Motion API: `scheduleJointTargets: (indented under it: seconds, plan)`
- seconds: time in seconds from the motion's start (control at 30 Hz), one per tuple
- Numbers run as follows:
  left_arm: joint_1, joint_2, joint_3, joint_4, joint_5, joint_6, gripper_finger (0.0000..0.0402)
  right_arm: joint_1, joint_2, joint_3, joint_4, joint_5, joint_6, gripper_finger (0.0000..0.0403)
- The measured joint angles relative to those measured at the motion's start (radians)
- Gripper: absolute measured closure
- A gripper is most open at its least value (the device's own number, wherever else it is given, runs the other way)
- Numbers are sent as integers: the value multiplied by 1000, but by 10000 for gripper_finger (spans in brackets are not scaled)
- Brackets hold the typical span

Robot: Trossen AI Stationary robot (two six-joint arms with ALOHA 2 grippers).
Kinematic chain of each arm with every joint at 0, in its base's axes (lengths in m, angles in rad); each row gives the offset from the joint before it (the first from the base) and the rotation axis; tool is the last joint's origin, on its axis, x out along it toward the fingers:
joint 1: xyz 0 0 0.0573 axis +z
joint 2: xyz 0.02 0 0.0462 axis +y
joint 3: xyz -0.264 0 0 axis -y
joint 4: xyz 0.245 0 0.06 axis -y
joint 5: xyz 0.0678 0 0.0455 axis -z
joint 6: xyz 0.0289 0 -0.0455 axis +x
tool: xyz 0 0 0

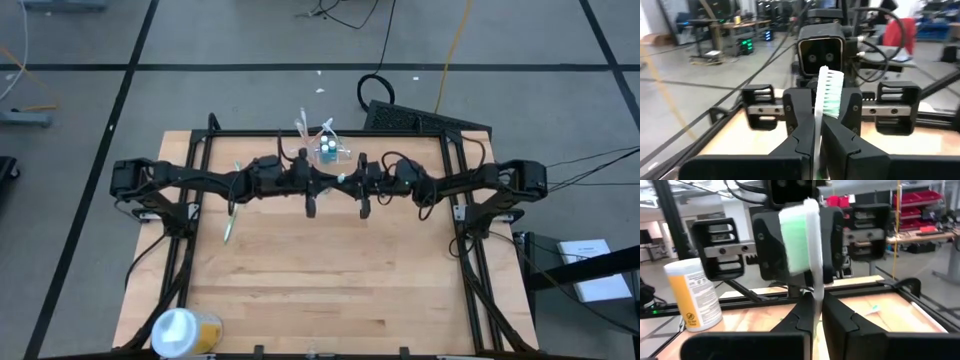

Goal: Pick & Place toothbrushing station
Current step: Put the green toothbrush into the transparent organizer

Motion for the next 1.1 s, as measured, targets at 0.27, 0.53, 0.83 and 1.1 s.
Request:
scheduleJointTargets:
  seconds: [0.27, 0.53, 0.83, 1.1]
  plan:
    - [15, -106, 0, -162, -108, 34, 325, -48, 1, 1, -93, -6, 22, 393]
    - [17, -123, 0, -259, -194, 167, 231, -67, -2, 106, -302, 26, -7, 393]
    - [88, -107, -4, -365, -196, 95, 199, -194, -11, 404, -805, 146, -200, 393]
    - [144, -80, -63, -365, -195, 54, 199, -356, 10, 456, -876, 158, -192, 393]
